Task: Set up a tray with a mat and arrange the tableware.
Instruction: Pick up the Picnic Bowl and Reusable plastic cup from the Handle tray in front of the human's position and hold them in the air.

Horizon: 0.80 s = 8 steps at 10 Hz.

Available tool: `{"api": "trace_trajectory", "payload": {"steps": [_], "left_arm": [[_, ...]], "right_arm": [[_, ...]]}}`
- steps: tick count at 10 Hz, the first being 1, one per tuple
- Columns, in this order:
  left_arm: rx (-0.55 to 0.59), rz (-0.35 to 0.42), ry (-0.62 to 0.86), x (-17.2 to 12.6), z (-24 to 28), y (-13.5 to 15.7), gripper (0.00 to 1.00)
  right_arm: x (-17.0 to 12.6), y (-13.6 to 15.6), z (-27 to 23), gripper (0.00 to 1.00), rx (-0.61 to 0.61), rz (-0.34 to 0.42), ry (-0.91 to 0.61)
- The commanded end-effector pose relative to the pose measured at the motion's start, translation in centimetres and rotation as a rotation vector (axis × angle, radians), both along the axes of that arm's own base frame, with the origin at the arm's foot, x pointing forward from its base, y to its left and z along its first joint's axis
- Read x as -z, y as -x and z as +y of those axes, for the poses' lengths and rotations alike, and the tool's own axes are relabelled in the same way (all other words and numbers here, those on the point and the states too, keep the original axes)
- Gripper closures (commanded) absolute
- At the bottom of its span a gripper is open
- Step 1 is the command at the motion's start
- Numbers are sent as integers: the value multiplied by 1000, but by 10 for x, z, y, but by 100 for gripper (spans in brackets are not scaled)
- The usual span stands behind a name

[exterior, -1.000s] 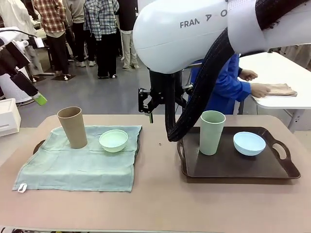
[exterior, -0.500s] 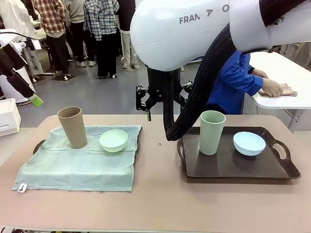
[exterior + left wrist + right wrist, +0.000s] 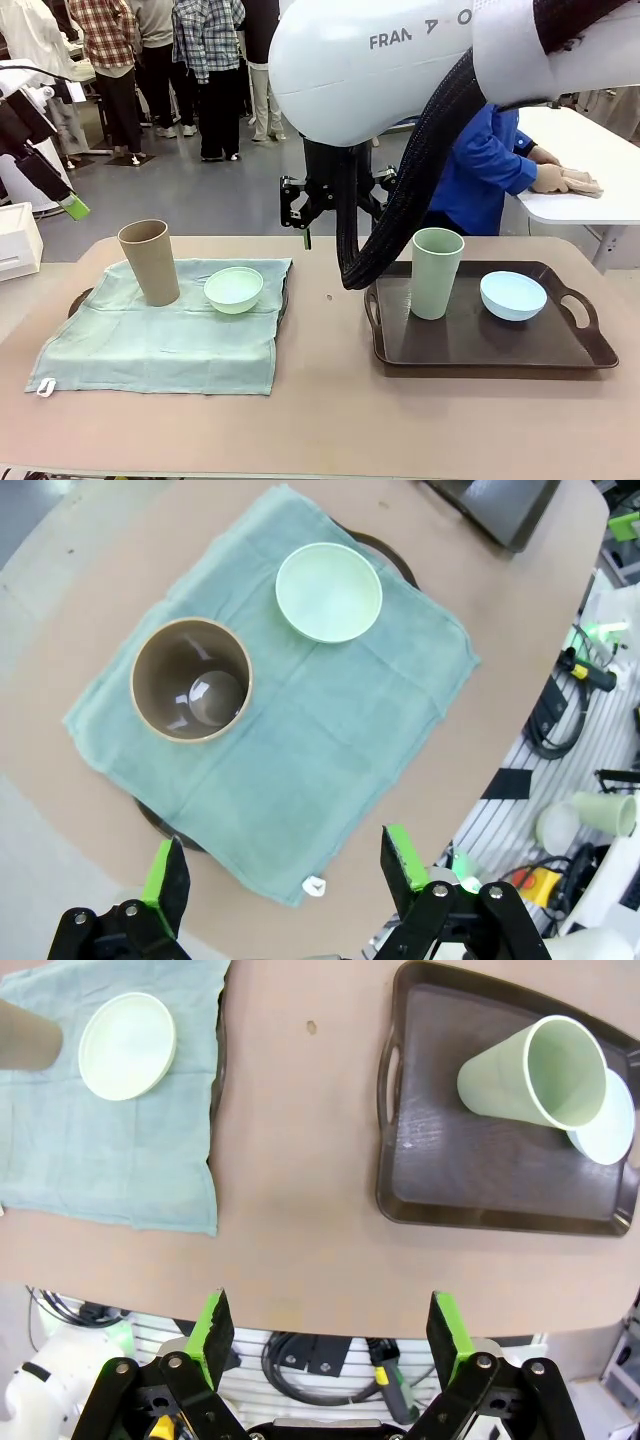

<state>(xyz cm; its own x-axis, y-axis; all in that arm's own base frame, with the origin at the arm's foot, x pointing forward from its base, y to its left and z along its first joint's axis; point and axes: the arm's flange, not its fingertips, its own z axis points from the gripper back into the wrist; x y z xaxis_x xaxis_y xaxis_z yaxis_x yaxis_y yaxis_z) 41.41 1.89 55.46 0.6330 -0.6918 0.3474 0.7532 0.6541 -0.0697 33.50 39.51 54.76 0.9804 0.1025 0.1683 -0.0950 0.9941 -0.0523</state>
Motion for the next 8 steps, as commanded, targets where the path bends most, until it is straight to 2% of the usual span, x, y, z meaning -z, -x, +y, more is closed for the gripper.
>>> {"api": "trace_trajectory", "payload": {"steps": [1, 3, 4, 6, 8], "left_arm": [[0, 0, 0, 0, 0, 0, 0], [-207, 7, -186, 12, -28, 3, 0], [-270, 32, -210, 20, -35, 7, 0], [-339, 69, -177, 28, -40, 14, 0], [-350, 90, -96, 26, -31, 18, 0]], "right_arm": [[0, 0, 0, 0, 0, 0, 0], [16, -5, -18, 0, 85, 32, -32], [19, -4, -45, 0, 101, 30, -75], [22, 8, -121, 0, 145, 17, -190], [24, 39, -196, 0, 188, -41, -337]]}}
